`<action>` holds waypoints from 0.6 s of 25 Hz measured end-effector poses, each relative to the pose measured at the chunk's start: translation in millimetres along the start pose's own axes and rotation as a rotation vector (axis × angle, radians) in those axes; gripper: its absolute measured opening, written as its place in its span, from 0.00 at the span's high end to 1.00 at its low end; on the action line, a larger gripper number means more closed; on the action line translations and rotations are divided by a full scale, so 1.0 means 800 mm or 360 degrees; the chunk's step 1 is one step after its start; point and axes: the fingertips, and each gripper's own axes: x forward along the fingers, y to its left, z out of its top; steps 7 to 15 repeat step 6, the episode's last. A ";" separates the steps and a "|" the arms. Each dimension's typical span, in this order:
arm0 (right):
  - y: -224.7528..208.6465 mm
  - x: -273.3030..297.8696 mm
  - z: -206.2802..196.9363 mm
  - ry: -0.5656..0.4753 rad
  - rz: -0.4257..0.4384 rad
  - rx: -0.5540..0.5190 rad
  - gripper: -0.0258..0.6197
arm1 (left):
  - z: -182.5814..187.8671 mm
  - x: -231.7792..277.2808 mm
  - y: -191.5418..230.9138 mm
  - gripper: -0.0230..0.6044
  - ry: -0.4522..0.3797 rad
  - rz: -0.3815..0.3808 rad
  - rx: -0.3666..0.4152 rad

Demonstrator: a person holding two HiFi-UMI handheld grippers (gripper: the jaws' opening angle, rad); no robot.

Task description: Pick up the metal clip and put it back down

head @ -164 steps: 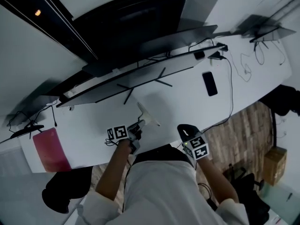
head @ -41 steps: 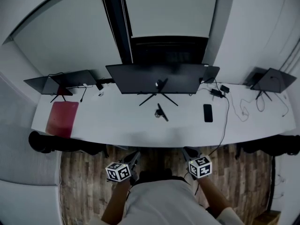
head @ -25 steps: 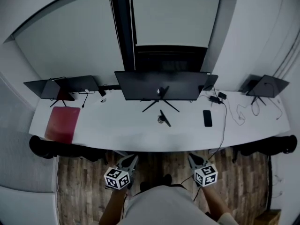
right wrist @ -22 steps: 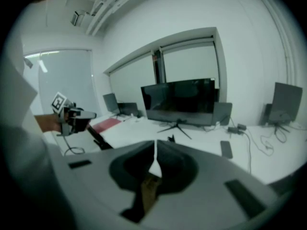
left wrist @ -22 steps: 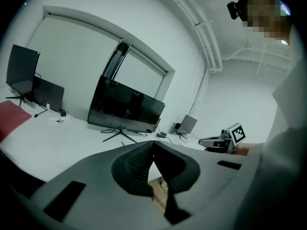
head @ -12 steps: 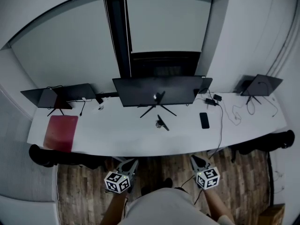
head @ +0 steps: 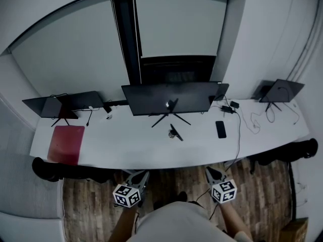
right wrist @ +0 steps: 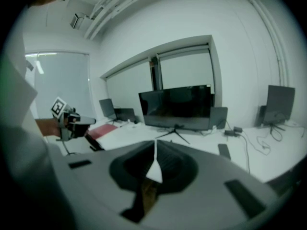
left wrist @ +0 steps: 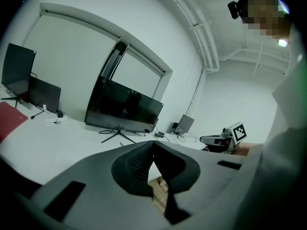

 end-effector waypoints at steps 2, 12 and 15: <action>0.001 0.002 0.000 0.0007 -0.0002 0.0005 0.91 | 0.000 0.000 0.003 0.91 0.0001 0.0003 -0.0006; 0.001 0.011 -0.008 0.0012 0.0010 0.0013 0.91 | -0.003 0.003 0.009 0.91 0.0003 0.0003 -0.0005; 0.001 0.011 -0.008 0.0012 0.0010 0.0013 0.91 | -0.003 0.003 0.009 0.91 0.0003 0.0003 -0.0005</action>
